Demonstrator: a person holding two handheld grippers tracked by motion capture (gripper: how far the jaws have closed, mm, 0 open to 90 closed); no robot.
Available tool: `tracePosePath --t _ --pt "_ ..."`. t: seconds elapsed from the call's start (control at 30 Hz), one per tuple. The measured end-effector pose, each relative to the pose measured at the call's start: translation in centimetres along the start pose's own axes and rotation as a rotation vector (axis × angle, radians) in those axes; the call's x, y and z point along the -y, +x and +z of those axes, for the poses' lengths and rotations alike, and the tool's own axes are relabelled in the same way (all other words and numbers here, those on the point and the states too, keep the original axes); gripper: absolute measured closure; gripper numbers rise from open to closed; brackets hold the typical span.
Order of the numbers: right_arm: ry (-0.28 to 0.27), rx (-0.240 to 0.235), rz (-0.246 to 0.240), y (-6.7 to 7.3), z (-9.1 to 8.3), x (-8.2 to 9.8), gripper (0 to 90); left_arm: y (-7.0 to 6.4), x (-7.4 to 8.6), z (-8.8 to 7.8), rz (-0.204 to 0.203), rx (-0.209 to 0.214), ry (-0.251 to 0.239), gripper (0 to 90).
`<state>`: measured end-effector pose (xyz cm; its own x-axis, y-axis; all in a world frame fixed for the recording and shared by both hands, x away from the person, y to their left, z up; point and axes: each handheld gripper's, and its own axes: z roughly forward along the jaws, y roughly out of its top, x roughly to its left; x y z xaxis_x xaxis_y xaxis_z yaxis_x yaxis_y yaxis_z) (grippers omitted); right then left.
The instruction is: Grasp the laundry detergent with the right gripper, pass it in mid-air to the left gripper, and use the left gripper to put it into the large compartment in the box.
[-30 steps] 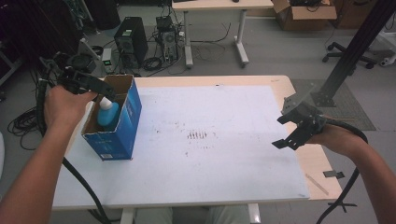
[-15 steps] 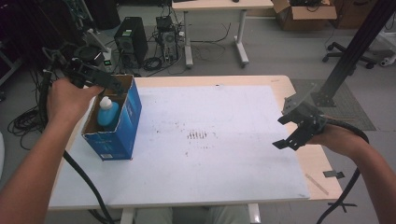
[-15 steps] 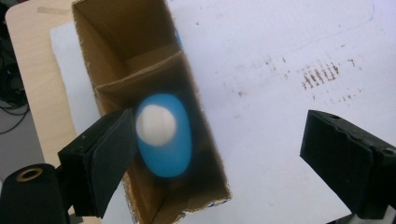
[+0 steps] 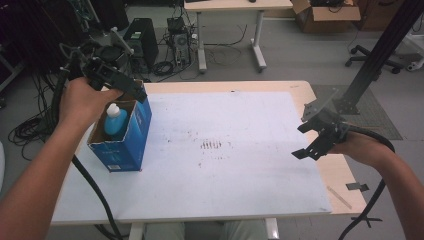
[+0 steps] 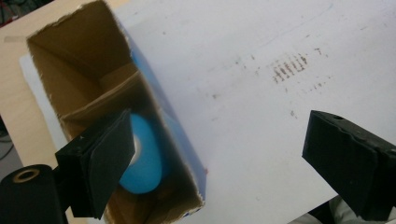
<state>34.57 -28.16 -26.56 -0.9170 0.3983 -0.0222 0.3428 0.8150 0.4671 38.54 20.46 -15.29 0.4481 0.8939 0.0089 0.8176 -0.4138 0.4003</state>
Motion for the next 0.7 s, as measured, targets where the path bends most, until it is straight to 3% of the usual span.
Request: tracePosePath --t 0.43,0.7 --pt "0.008 0.003 0.007 -0.3 -0.1 -0.2 10.7 -3.7 -2.7 0.8 0.185 0.047 0.0 9.4" --pt "0.011 0.003 0.007 -0.4 -0.1 -0.5 10.7 -5.2 -3.8 1.6 0.244 0.071 0.008 9.3"
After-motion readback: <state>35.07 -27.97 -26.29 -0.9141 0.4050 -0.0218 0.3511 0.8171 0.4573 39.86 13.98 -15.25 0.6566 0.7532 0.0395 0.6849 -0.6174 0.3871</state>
